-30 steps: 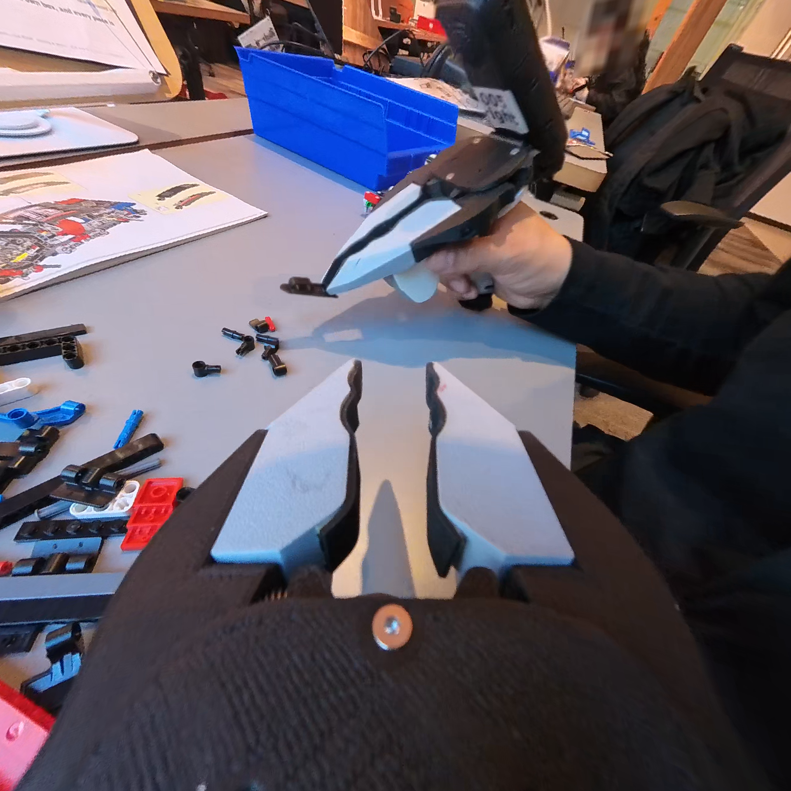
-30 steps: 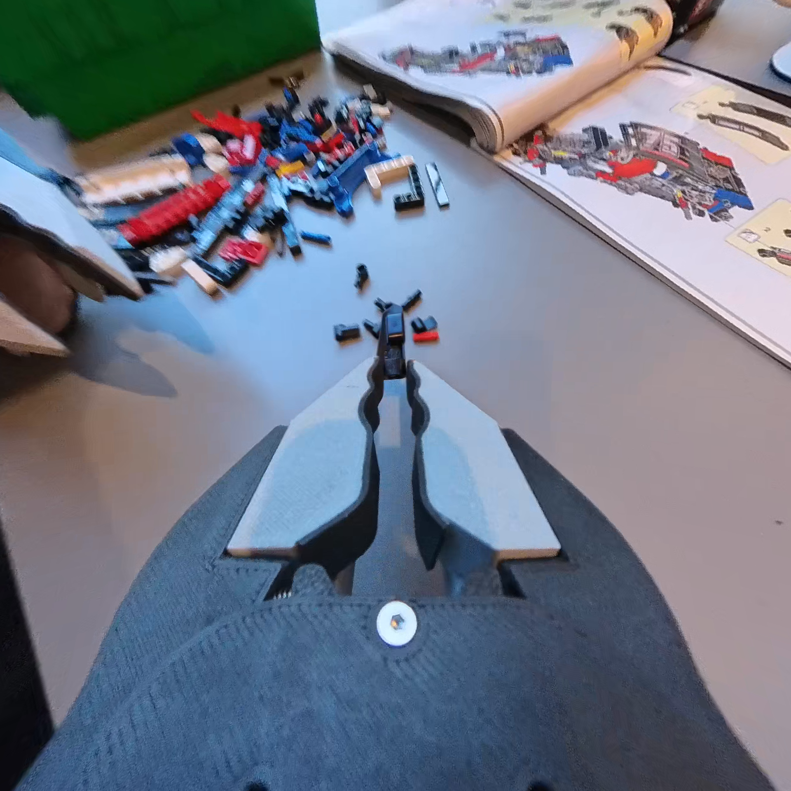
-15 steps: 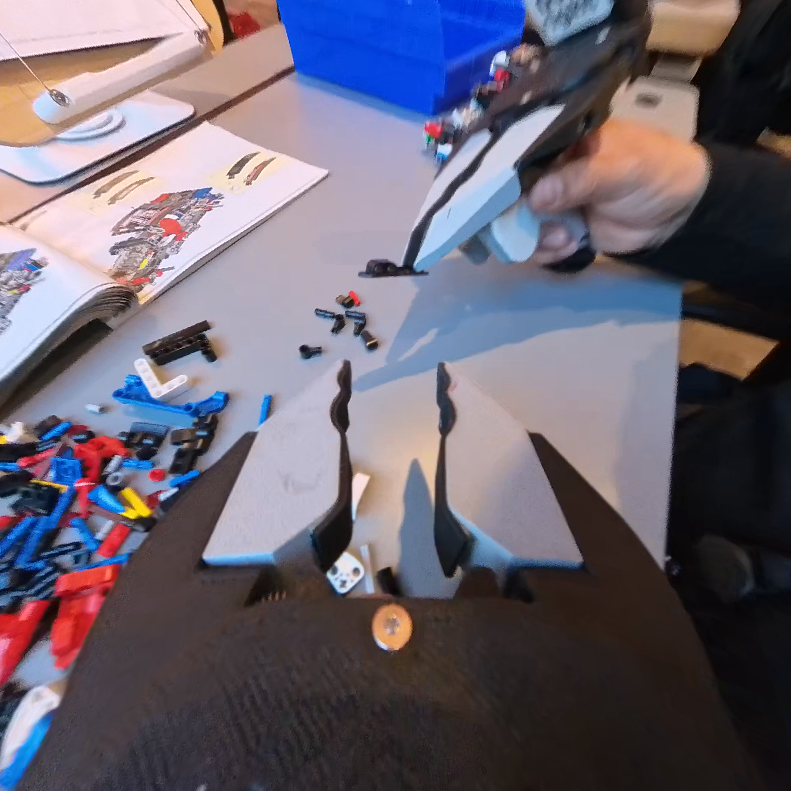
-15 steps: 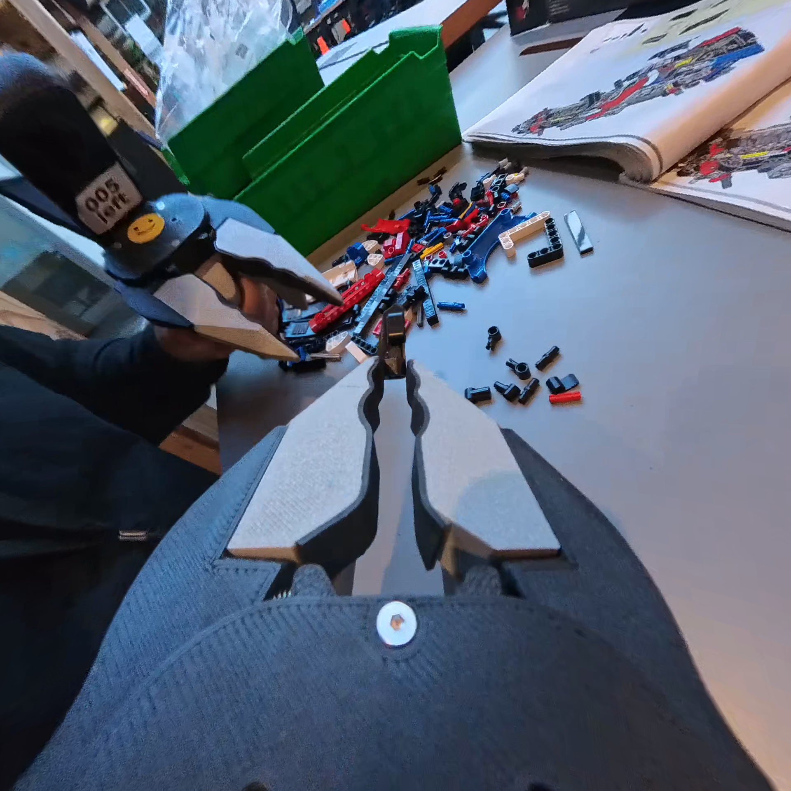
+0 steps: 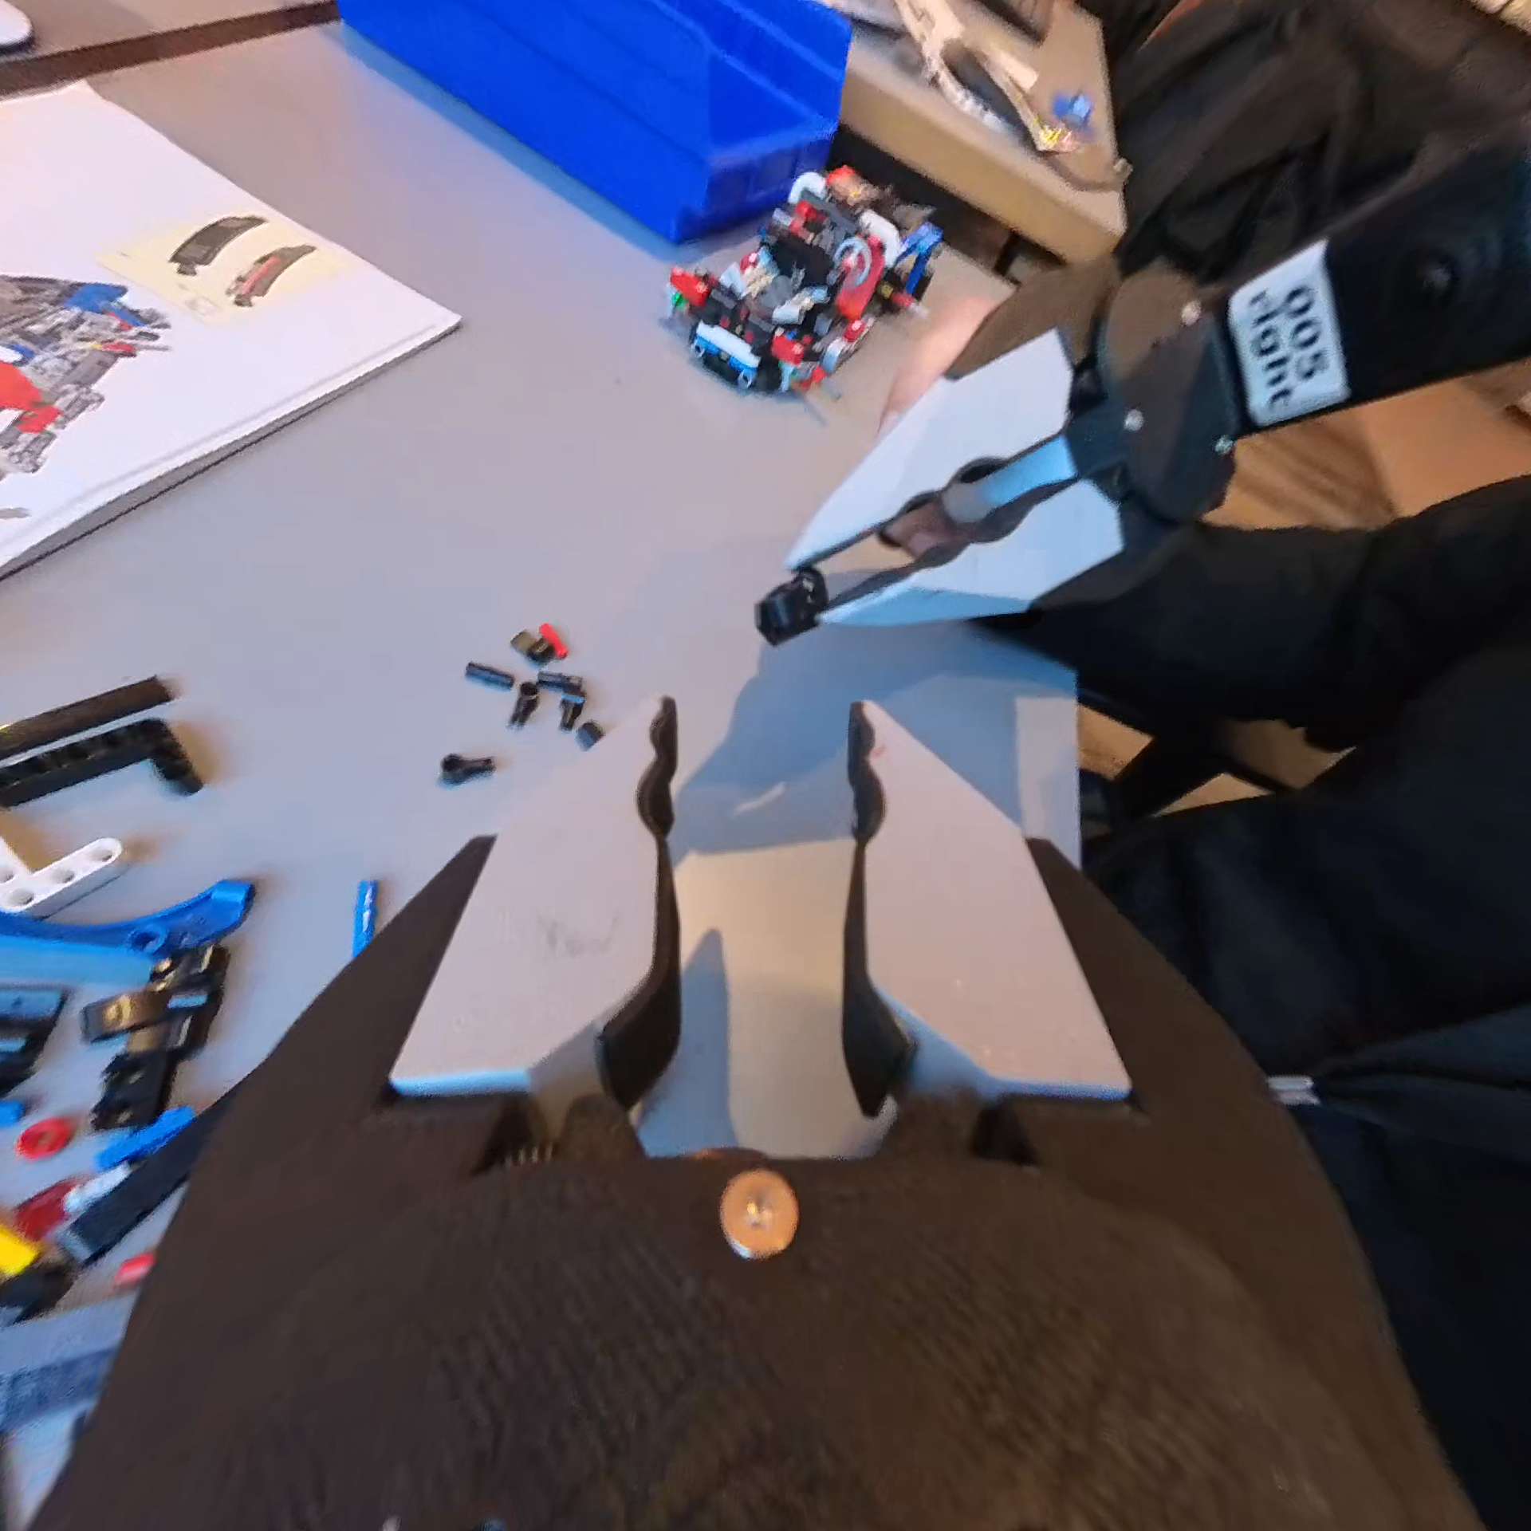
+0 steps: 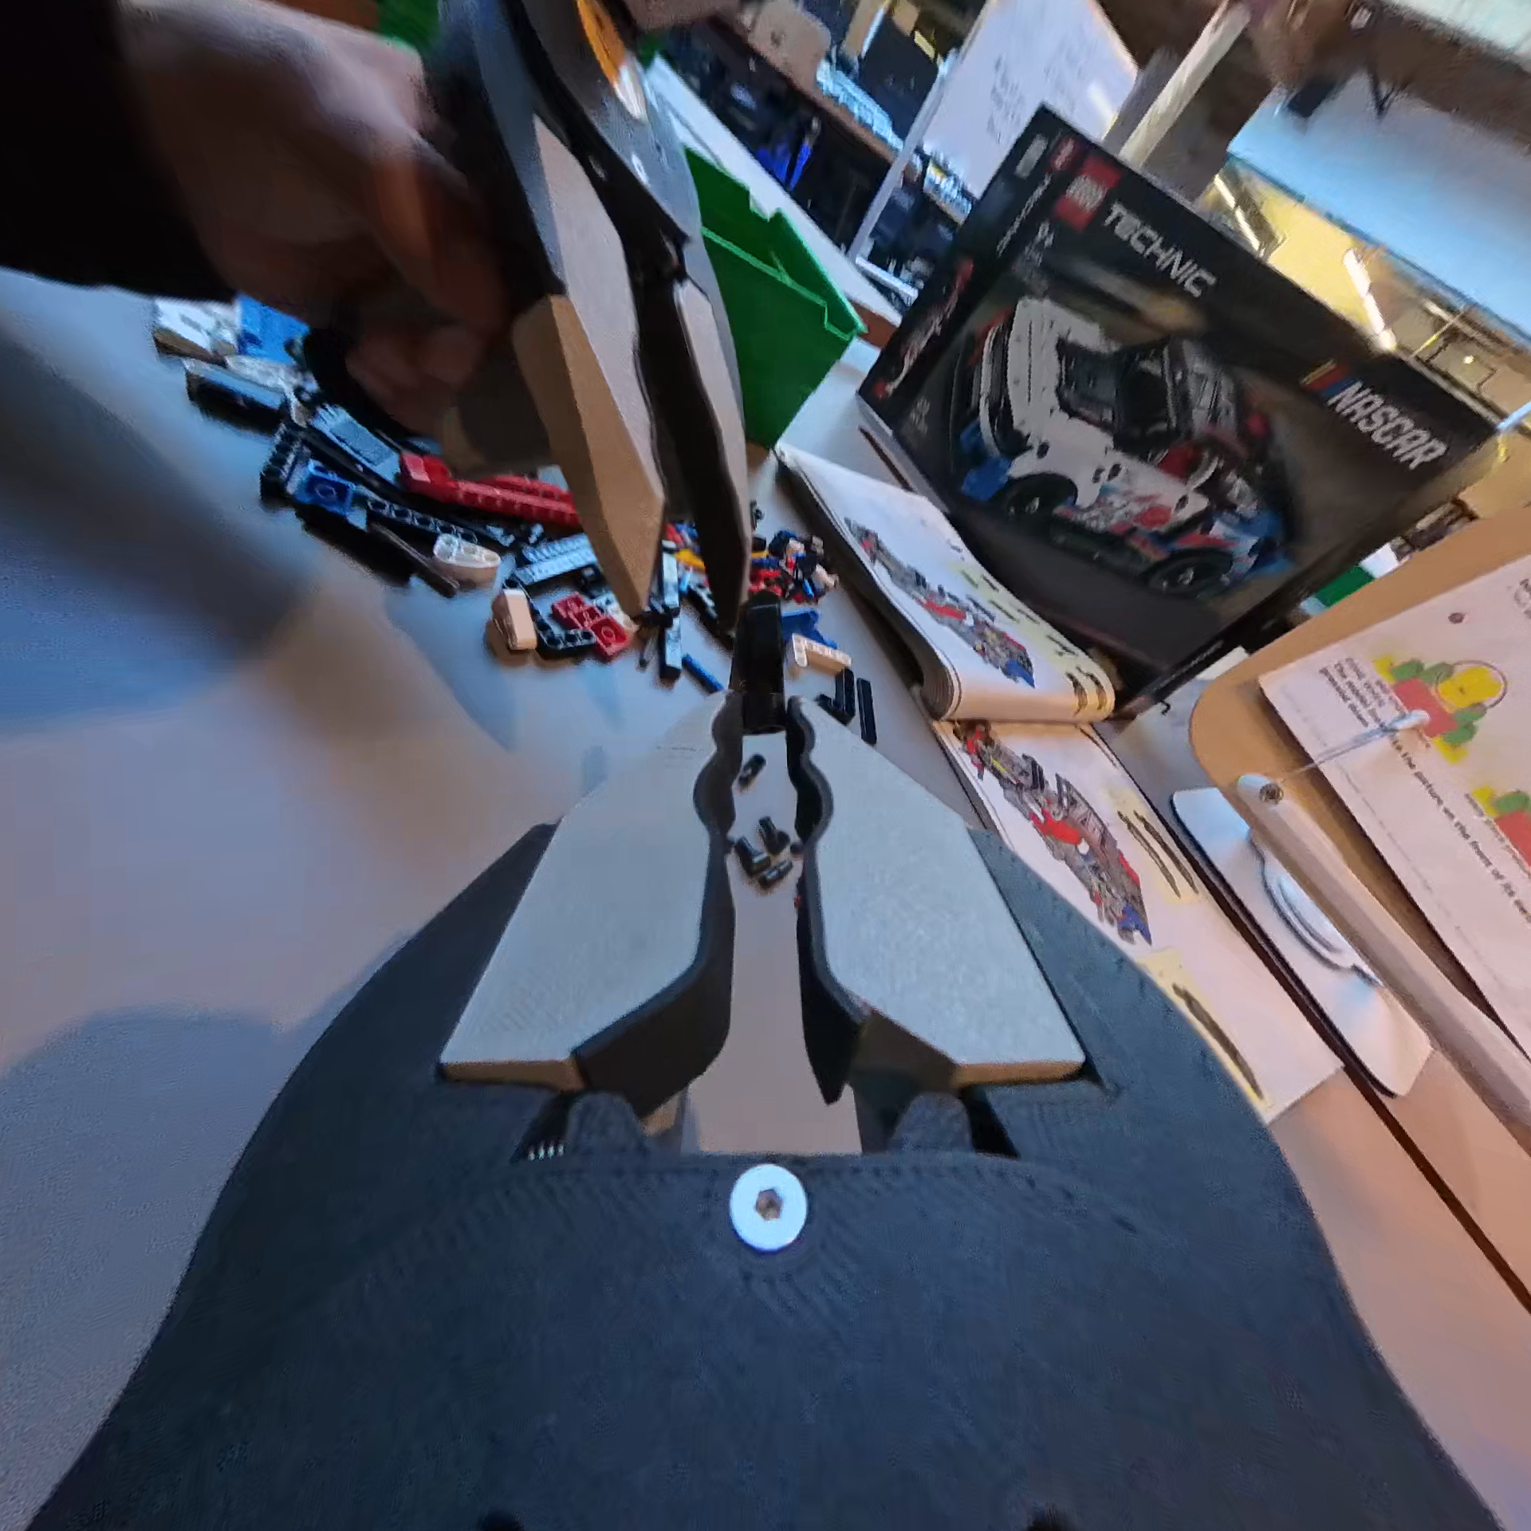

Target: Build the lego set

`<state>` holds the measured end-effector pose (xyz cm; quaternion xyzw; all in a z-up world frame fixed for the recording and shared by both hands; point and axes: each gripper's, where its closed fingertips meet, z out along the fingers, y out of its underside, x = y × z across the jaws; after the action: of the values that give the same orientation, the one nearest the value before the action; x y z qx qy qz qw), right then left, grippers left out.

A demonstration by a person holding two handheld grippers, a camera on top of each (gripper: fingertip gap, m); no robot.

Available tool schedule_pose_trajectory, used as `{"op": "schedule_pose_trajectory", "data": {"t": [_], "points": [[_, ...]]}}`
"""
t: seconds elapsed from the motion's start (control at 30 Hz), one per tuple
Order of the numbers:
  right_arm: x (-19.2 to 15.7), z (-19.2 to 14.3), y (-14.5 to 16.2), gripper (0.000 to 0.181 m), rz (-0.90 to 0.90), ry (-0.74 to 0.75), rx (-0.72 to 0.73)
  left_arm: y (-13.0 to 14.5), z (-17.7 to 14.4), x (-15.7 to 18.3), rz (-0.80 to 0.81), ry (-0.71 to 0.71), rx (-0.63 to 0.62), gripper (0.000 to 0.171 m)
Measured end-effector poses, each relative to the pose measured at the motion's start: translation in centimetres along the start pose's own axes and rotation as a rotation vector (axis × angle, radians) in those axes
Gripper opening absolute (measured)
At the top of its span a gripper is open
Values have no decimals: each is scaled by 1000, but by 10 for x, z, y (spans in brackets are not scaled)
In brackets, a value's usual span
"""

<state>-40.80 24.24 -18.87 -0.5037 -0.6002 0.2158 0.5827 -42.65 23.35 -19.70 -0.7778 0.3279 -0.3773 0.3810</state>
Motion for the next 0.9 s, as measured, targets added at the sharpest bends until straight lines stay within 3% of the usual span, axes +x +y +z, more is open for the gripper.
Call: {"op": "schedule_pose_trajectory", "data": {"t": [0.33, 0.5, 0.9], "points": [[-14, 2, -9, 7, 25, -47, 64, 0, 9, 19, -131, 122, 97, 26], [-18, 3, -8, 7, 6, -49, 59, -3, 8, 20, -150, 129, 124, 4], [-19, 10, -5, 7, 49, -57, 50, 0, 6, 13, -185, 112, 108, 4]]}}
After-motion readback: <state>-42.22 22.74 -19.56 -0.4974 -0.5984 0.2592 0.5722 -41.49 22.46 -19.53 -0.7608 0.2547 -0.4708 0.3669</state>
